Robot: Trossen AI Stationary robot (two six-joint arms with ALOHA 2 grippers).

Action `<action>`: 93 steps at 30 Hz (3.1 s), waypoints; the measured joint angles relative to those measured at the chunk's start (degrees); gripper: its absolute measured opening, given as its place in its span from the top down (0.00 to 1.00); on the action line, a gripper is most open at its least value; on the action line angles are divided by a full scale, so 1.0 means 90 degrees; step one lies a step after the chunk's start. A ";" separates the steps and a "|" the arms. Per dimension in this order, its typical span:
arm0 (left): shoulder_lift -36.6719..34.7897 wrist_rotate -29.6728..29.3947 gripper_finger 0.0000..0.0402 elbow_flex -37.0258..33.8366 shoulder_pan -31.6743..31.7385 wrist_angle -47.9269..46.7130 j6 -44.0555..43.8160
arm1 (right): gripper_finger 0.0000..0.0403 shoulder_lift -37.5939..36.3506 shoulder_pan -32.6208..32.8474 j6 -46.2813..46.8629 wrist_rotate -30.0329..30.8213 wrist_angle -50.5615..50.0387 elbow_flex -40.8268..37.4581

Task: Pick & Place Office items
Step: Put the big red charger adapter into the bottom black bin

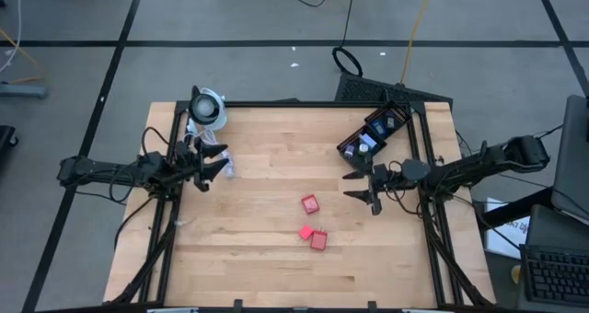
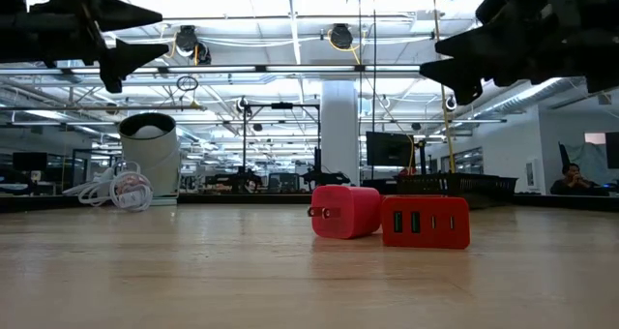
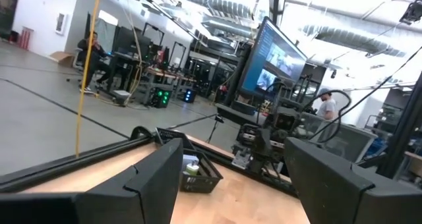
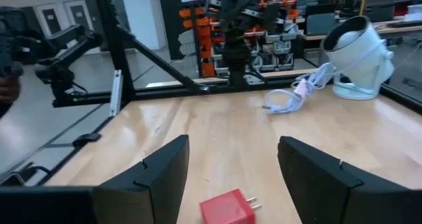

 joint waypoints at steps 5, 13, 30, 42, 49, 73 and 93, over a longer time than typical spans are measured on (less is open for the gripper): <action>0.0000 -0.0016 0.34 0.0000 0.0000 0.0000 0.0494 | 0.38 0.0038 0.0857 0.0138 0.0881 -0.0046 0.0063; -0.0002 -0.0016 0.34 0.0000 0.0000 0.0000 0.0607 | 0.29 0.1205 0.2617 0.0135 0.2554 -0.0725 0.1258; -0.0002 -0.0016 0.34 0.0000 0.0000 0.0002 0.0603 | 0.26 0.4996 0.3262 0.1676 0.2960 -0.3388 0.4300; -0.0002 -0.0016 0.34 0.0000 0.0000 0.0000 0.0600 | 0.29 0.5473 0.3375 0.2006 0.3134 -0.4467 0.4971; 0.0000 -0.0014 0.34 0.0000 0.0000 0.0000 0.0598 | 0.29 0.5009 0.3422 0.1948 0.3896 -0.5349 0.4976; 0.0000 -0.0014 0.34 0.0000 0.0000 0.0000 0.0598 | 0.35 0.5316 0.3137 0.2920 0.3048 -0.5604 0.4867; 0.0000 -0.0014 0.34 0.0000 0.0000 0.0000 0.0598 | 0.38 0.3782 0.2905 0.1196 0.3106 -0.6467 0.4794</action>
